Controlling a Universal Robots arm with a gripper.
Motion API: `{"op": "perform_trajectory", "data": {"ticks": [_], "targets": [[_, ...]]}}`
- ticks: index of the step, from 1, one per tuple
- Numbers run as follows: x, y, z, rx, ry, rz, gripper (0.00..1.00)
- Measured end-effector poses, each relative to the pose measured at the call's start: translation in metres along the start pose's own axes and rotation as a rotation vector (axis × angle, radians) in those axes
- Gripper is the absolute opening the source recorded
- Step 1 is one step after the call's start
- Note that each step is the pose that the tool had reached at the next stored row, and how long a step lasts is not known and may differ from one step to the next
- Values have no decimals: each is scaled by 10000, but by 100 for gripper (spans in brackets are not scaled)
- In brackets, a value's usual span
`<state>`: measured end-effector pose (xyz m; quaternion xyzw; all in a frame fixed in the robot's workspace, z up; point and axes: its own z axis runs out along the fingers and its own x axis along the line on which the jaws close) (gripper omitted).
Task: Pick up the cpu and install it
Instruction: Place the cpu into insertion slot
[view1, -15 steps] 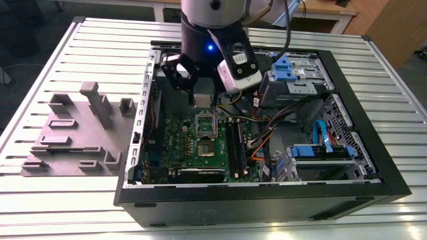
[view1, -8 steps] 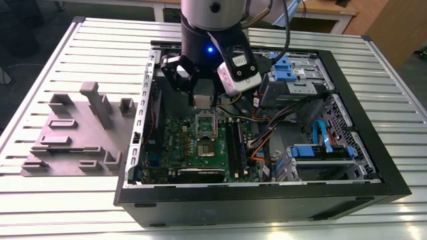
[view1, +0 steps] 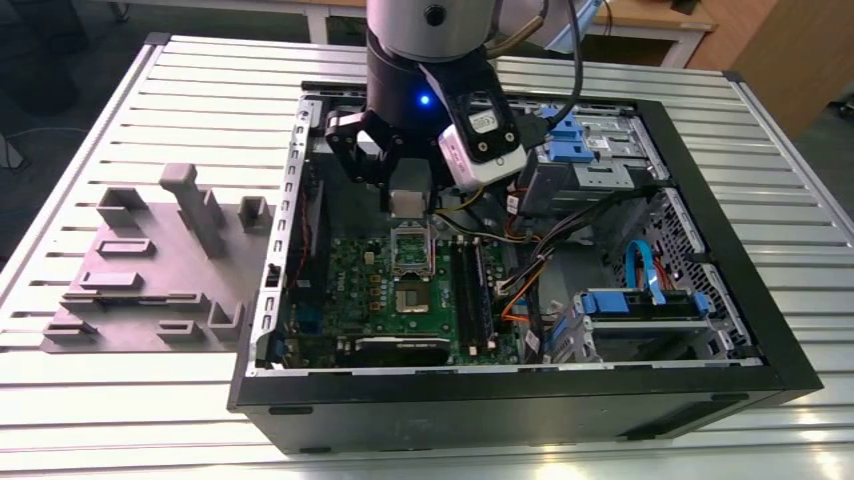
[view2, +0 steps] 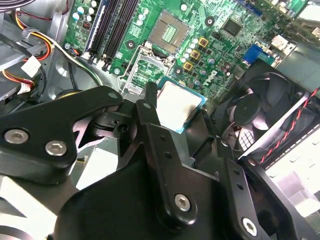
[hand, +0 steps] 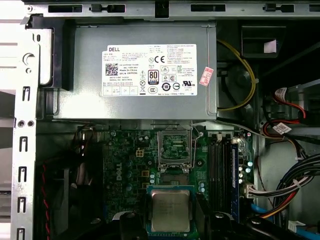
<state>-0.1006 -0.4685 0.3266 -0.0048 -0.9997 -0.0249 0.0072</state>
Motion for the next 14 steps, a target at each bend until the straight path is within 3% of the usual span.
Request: {"op": "perform_trajectory", "data": {"ticks": [14], "targets": [[2,-2,35,0,-22,-1,47]]}}
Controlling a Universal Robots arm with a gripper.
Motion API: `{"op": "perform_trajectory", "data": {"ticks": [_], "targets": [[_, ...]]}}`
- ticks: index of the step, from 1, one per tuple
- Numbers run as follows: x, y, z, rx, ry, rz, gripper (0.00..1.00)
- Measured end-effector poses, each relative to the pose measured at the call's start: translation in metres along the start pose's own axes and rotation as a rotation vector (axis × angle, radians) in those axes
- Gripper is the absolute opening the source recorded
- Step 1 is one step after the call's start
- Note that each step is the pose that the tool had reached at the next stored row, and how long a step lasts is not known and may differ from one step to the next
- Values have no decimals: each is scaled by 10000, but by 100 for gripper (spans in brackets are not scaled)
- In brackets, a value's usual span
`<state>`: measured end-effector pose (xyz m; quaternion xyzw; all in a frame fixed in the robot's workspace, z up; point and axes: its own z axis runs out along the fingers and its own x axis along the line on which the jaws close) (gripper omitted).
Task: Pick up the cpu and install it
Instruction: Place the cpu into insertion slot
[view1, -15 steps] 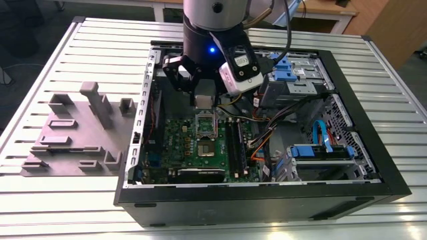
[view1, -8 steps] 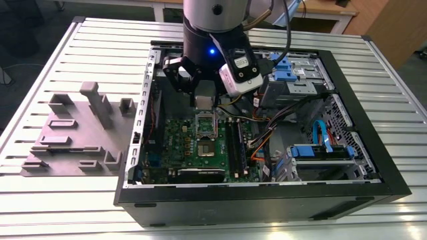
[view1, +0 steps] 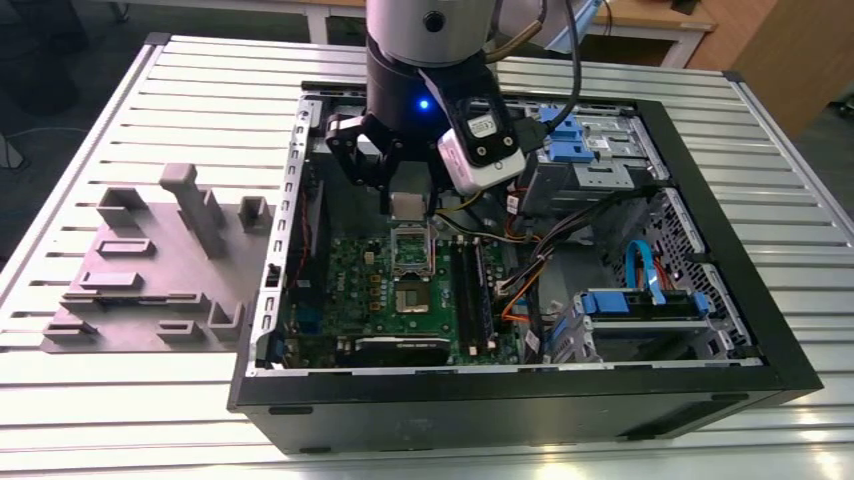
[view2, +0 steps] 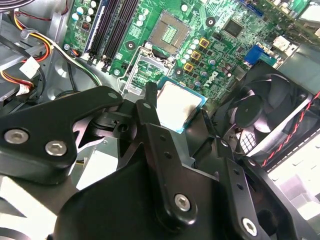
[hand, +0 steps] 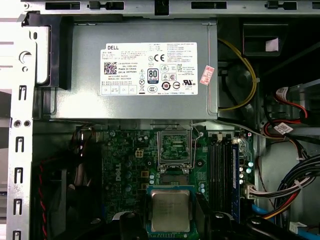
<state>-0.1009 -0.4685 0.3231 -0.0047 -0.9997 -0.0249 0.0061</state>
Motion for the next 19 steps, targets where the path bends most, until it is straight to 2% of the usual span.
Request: {"op": "perform_trajectory", "data": {"ticks": [7,13,19], "targets": [[1,0,3,0,-1,0,47],[-1,-13,75,-1,-1,-1,47],[-2,-80,133,-2,0,0,47]]}}
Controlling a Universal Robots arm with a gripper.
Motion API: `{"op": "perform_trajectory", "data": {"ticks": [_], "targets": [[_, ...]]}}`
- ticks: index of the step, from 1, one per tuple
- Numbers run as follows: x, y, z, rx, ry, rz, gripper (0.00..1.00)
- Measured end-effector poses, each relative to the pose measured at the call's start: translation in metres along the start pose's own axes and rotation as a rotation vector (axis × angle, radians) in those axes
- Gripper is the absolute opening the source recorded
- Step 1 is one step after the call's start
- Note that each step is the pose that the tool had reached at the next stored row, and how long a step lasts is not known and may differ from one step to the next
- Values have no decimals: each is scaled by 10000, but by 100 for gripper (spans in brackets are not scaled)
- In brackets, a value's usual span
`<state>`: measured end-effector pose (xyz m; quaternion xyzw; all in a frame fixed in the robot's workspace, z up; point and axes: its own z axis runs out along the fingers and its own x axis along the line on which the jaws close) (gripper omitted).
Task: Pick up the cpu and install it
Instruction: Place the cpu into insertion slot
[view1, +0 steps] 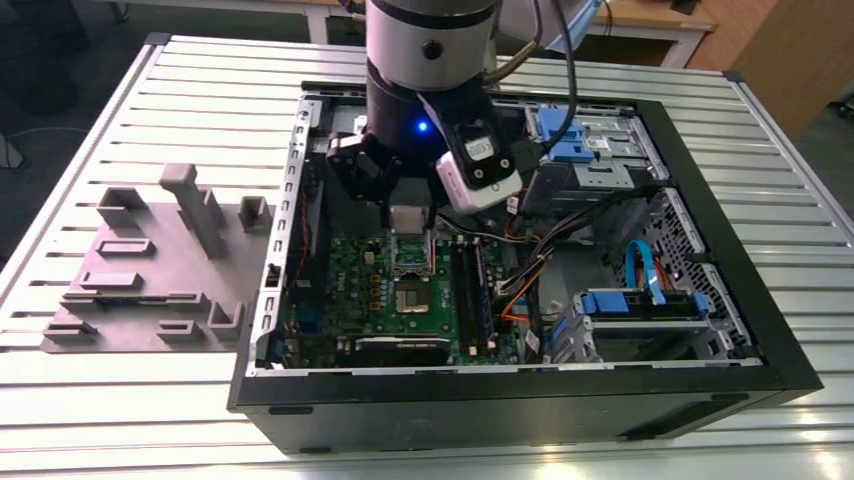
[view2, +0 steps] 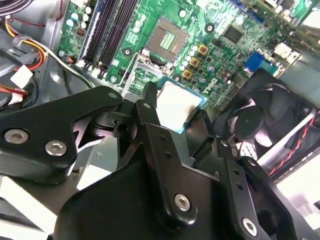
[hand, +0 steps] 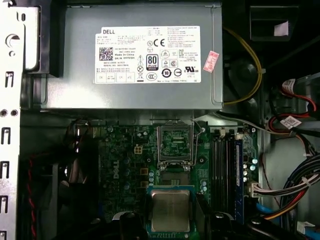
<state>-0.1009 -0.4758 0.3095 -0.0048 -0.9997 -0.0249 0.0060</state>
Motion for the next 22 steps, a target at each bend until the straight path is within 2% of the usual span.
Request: {"op": "perform_trajectory", "data": {"ticks": [11,22], "targets": [[-3,-102,192,-1,-1,0,47],[-23,-159,388,-1,-1,-1,47]]}}
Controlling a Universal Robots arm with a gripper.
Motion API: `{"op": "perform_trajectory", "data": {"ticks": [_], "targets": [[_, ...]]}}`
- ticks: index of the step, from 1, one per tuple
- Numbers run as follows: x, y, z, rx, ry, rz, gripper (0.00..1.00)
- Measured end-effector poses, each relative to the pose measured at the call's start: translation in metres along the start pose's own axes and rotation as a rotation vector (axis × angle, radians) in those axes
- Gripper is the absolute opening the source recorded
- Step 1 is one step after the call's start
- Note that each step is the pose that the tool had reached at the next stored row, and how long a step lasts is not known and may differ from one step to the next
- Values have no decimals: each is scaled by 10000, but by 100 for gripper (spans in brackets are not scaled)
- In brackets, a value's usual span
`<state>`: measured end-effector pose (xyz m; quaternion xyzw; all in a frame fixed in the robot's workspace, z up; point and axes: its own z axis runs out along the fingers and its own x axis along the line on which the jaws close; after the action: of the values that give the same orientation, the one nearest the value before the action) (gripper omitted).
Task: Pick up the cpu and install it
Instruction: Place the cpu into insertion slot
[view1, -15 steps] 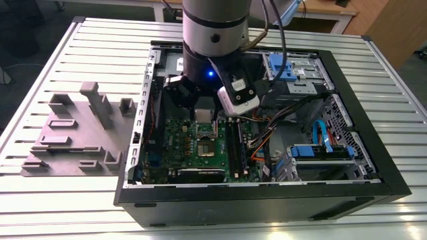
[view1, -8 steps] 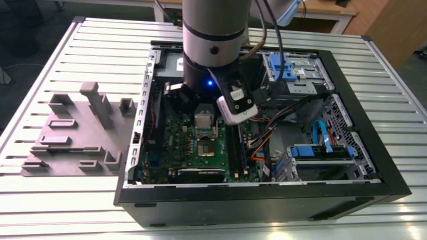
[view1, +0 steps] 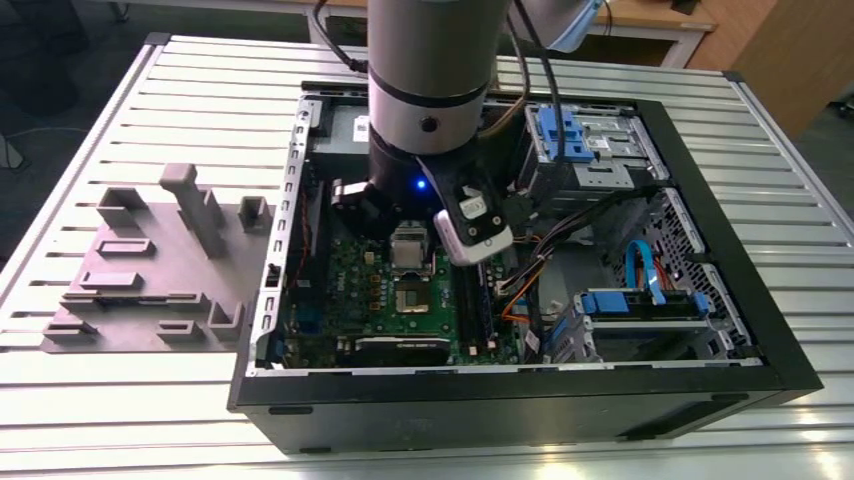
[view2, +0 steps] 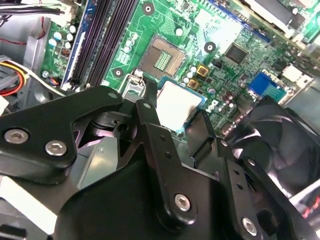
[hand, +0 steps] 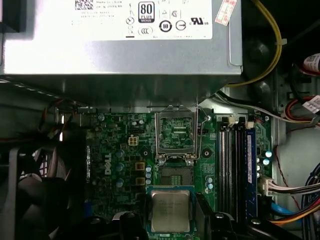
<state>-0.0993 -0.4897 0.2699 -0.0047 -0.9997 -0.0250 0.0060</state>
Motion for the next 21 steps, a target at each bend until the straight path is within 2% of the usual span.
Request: {"op": "perform_trajectory", "data": {"ticks": [13,18,21], "targets": [[-68,-35,234,1,1,2,47],[-69,-36,249,-1,0,1,47],[-70,-38,298,1,0,0,47]]}}
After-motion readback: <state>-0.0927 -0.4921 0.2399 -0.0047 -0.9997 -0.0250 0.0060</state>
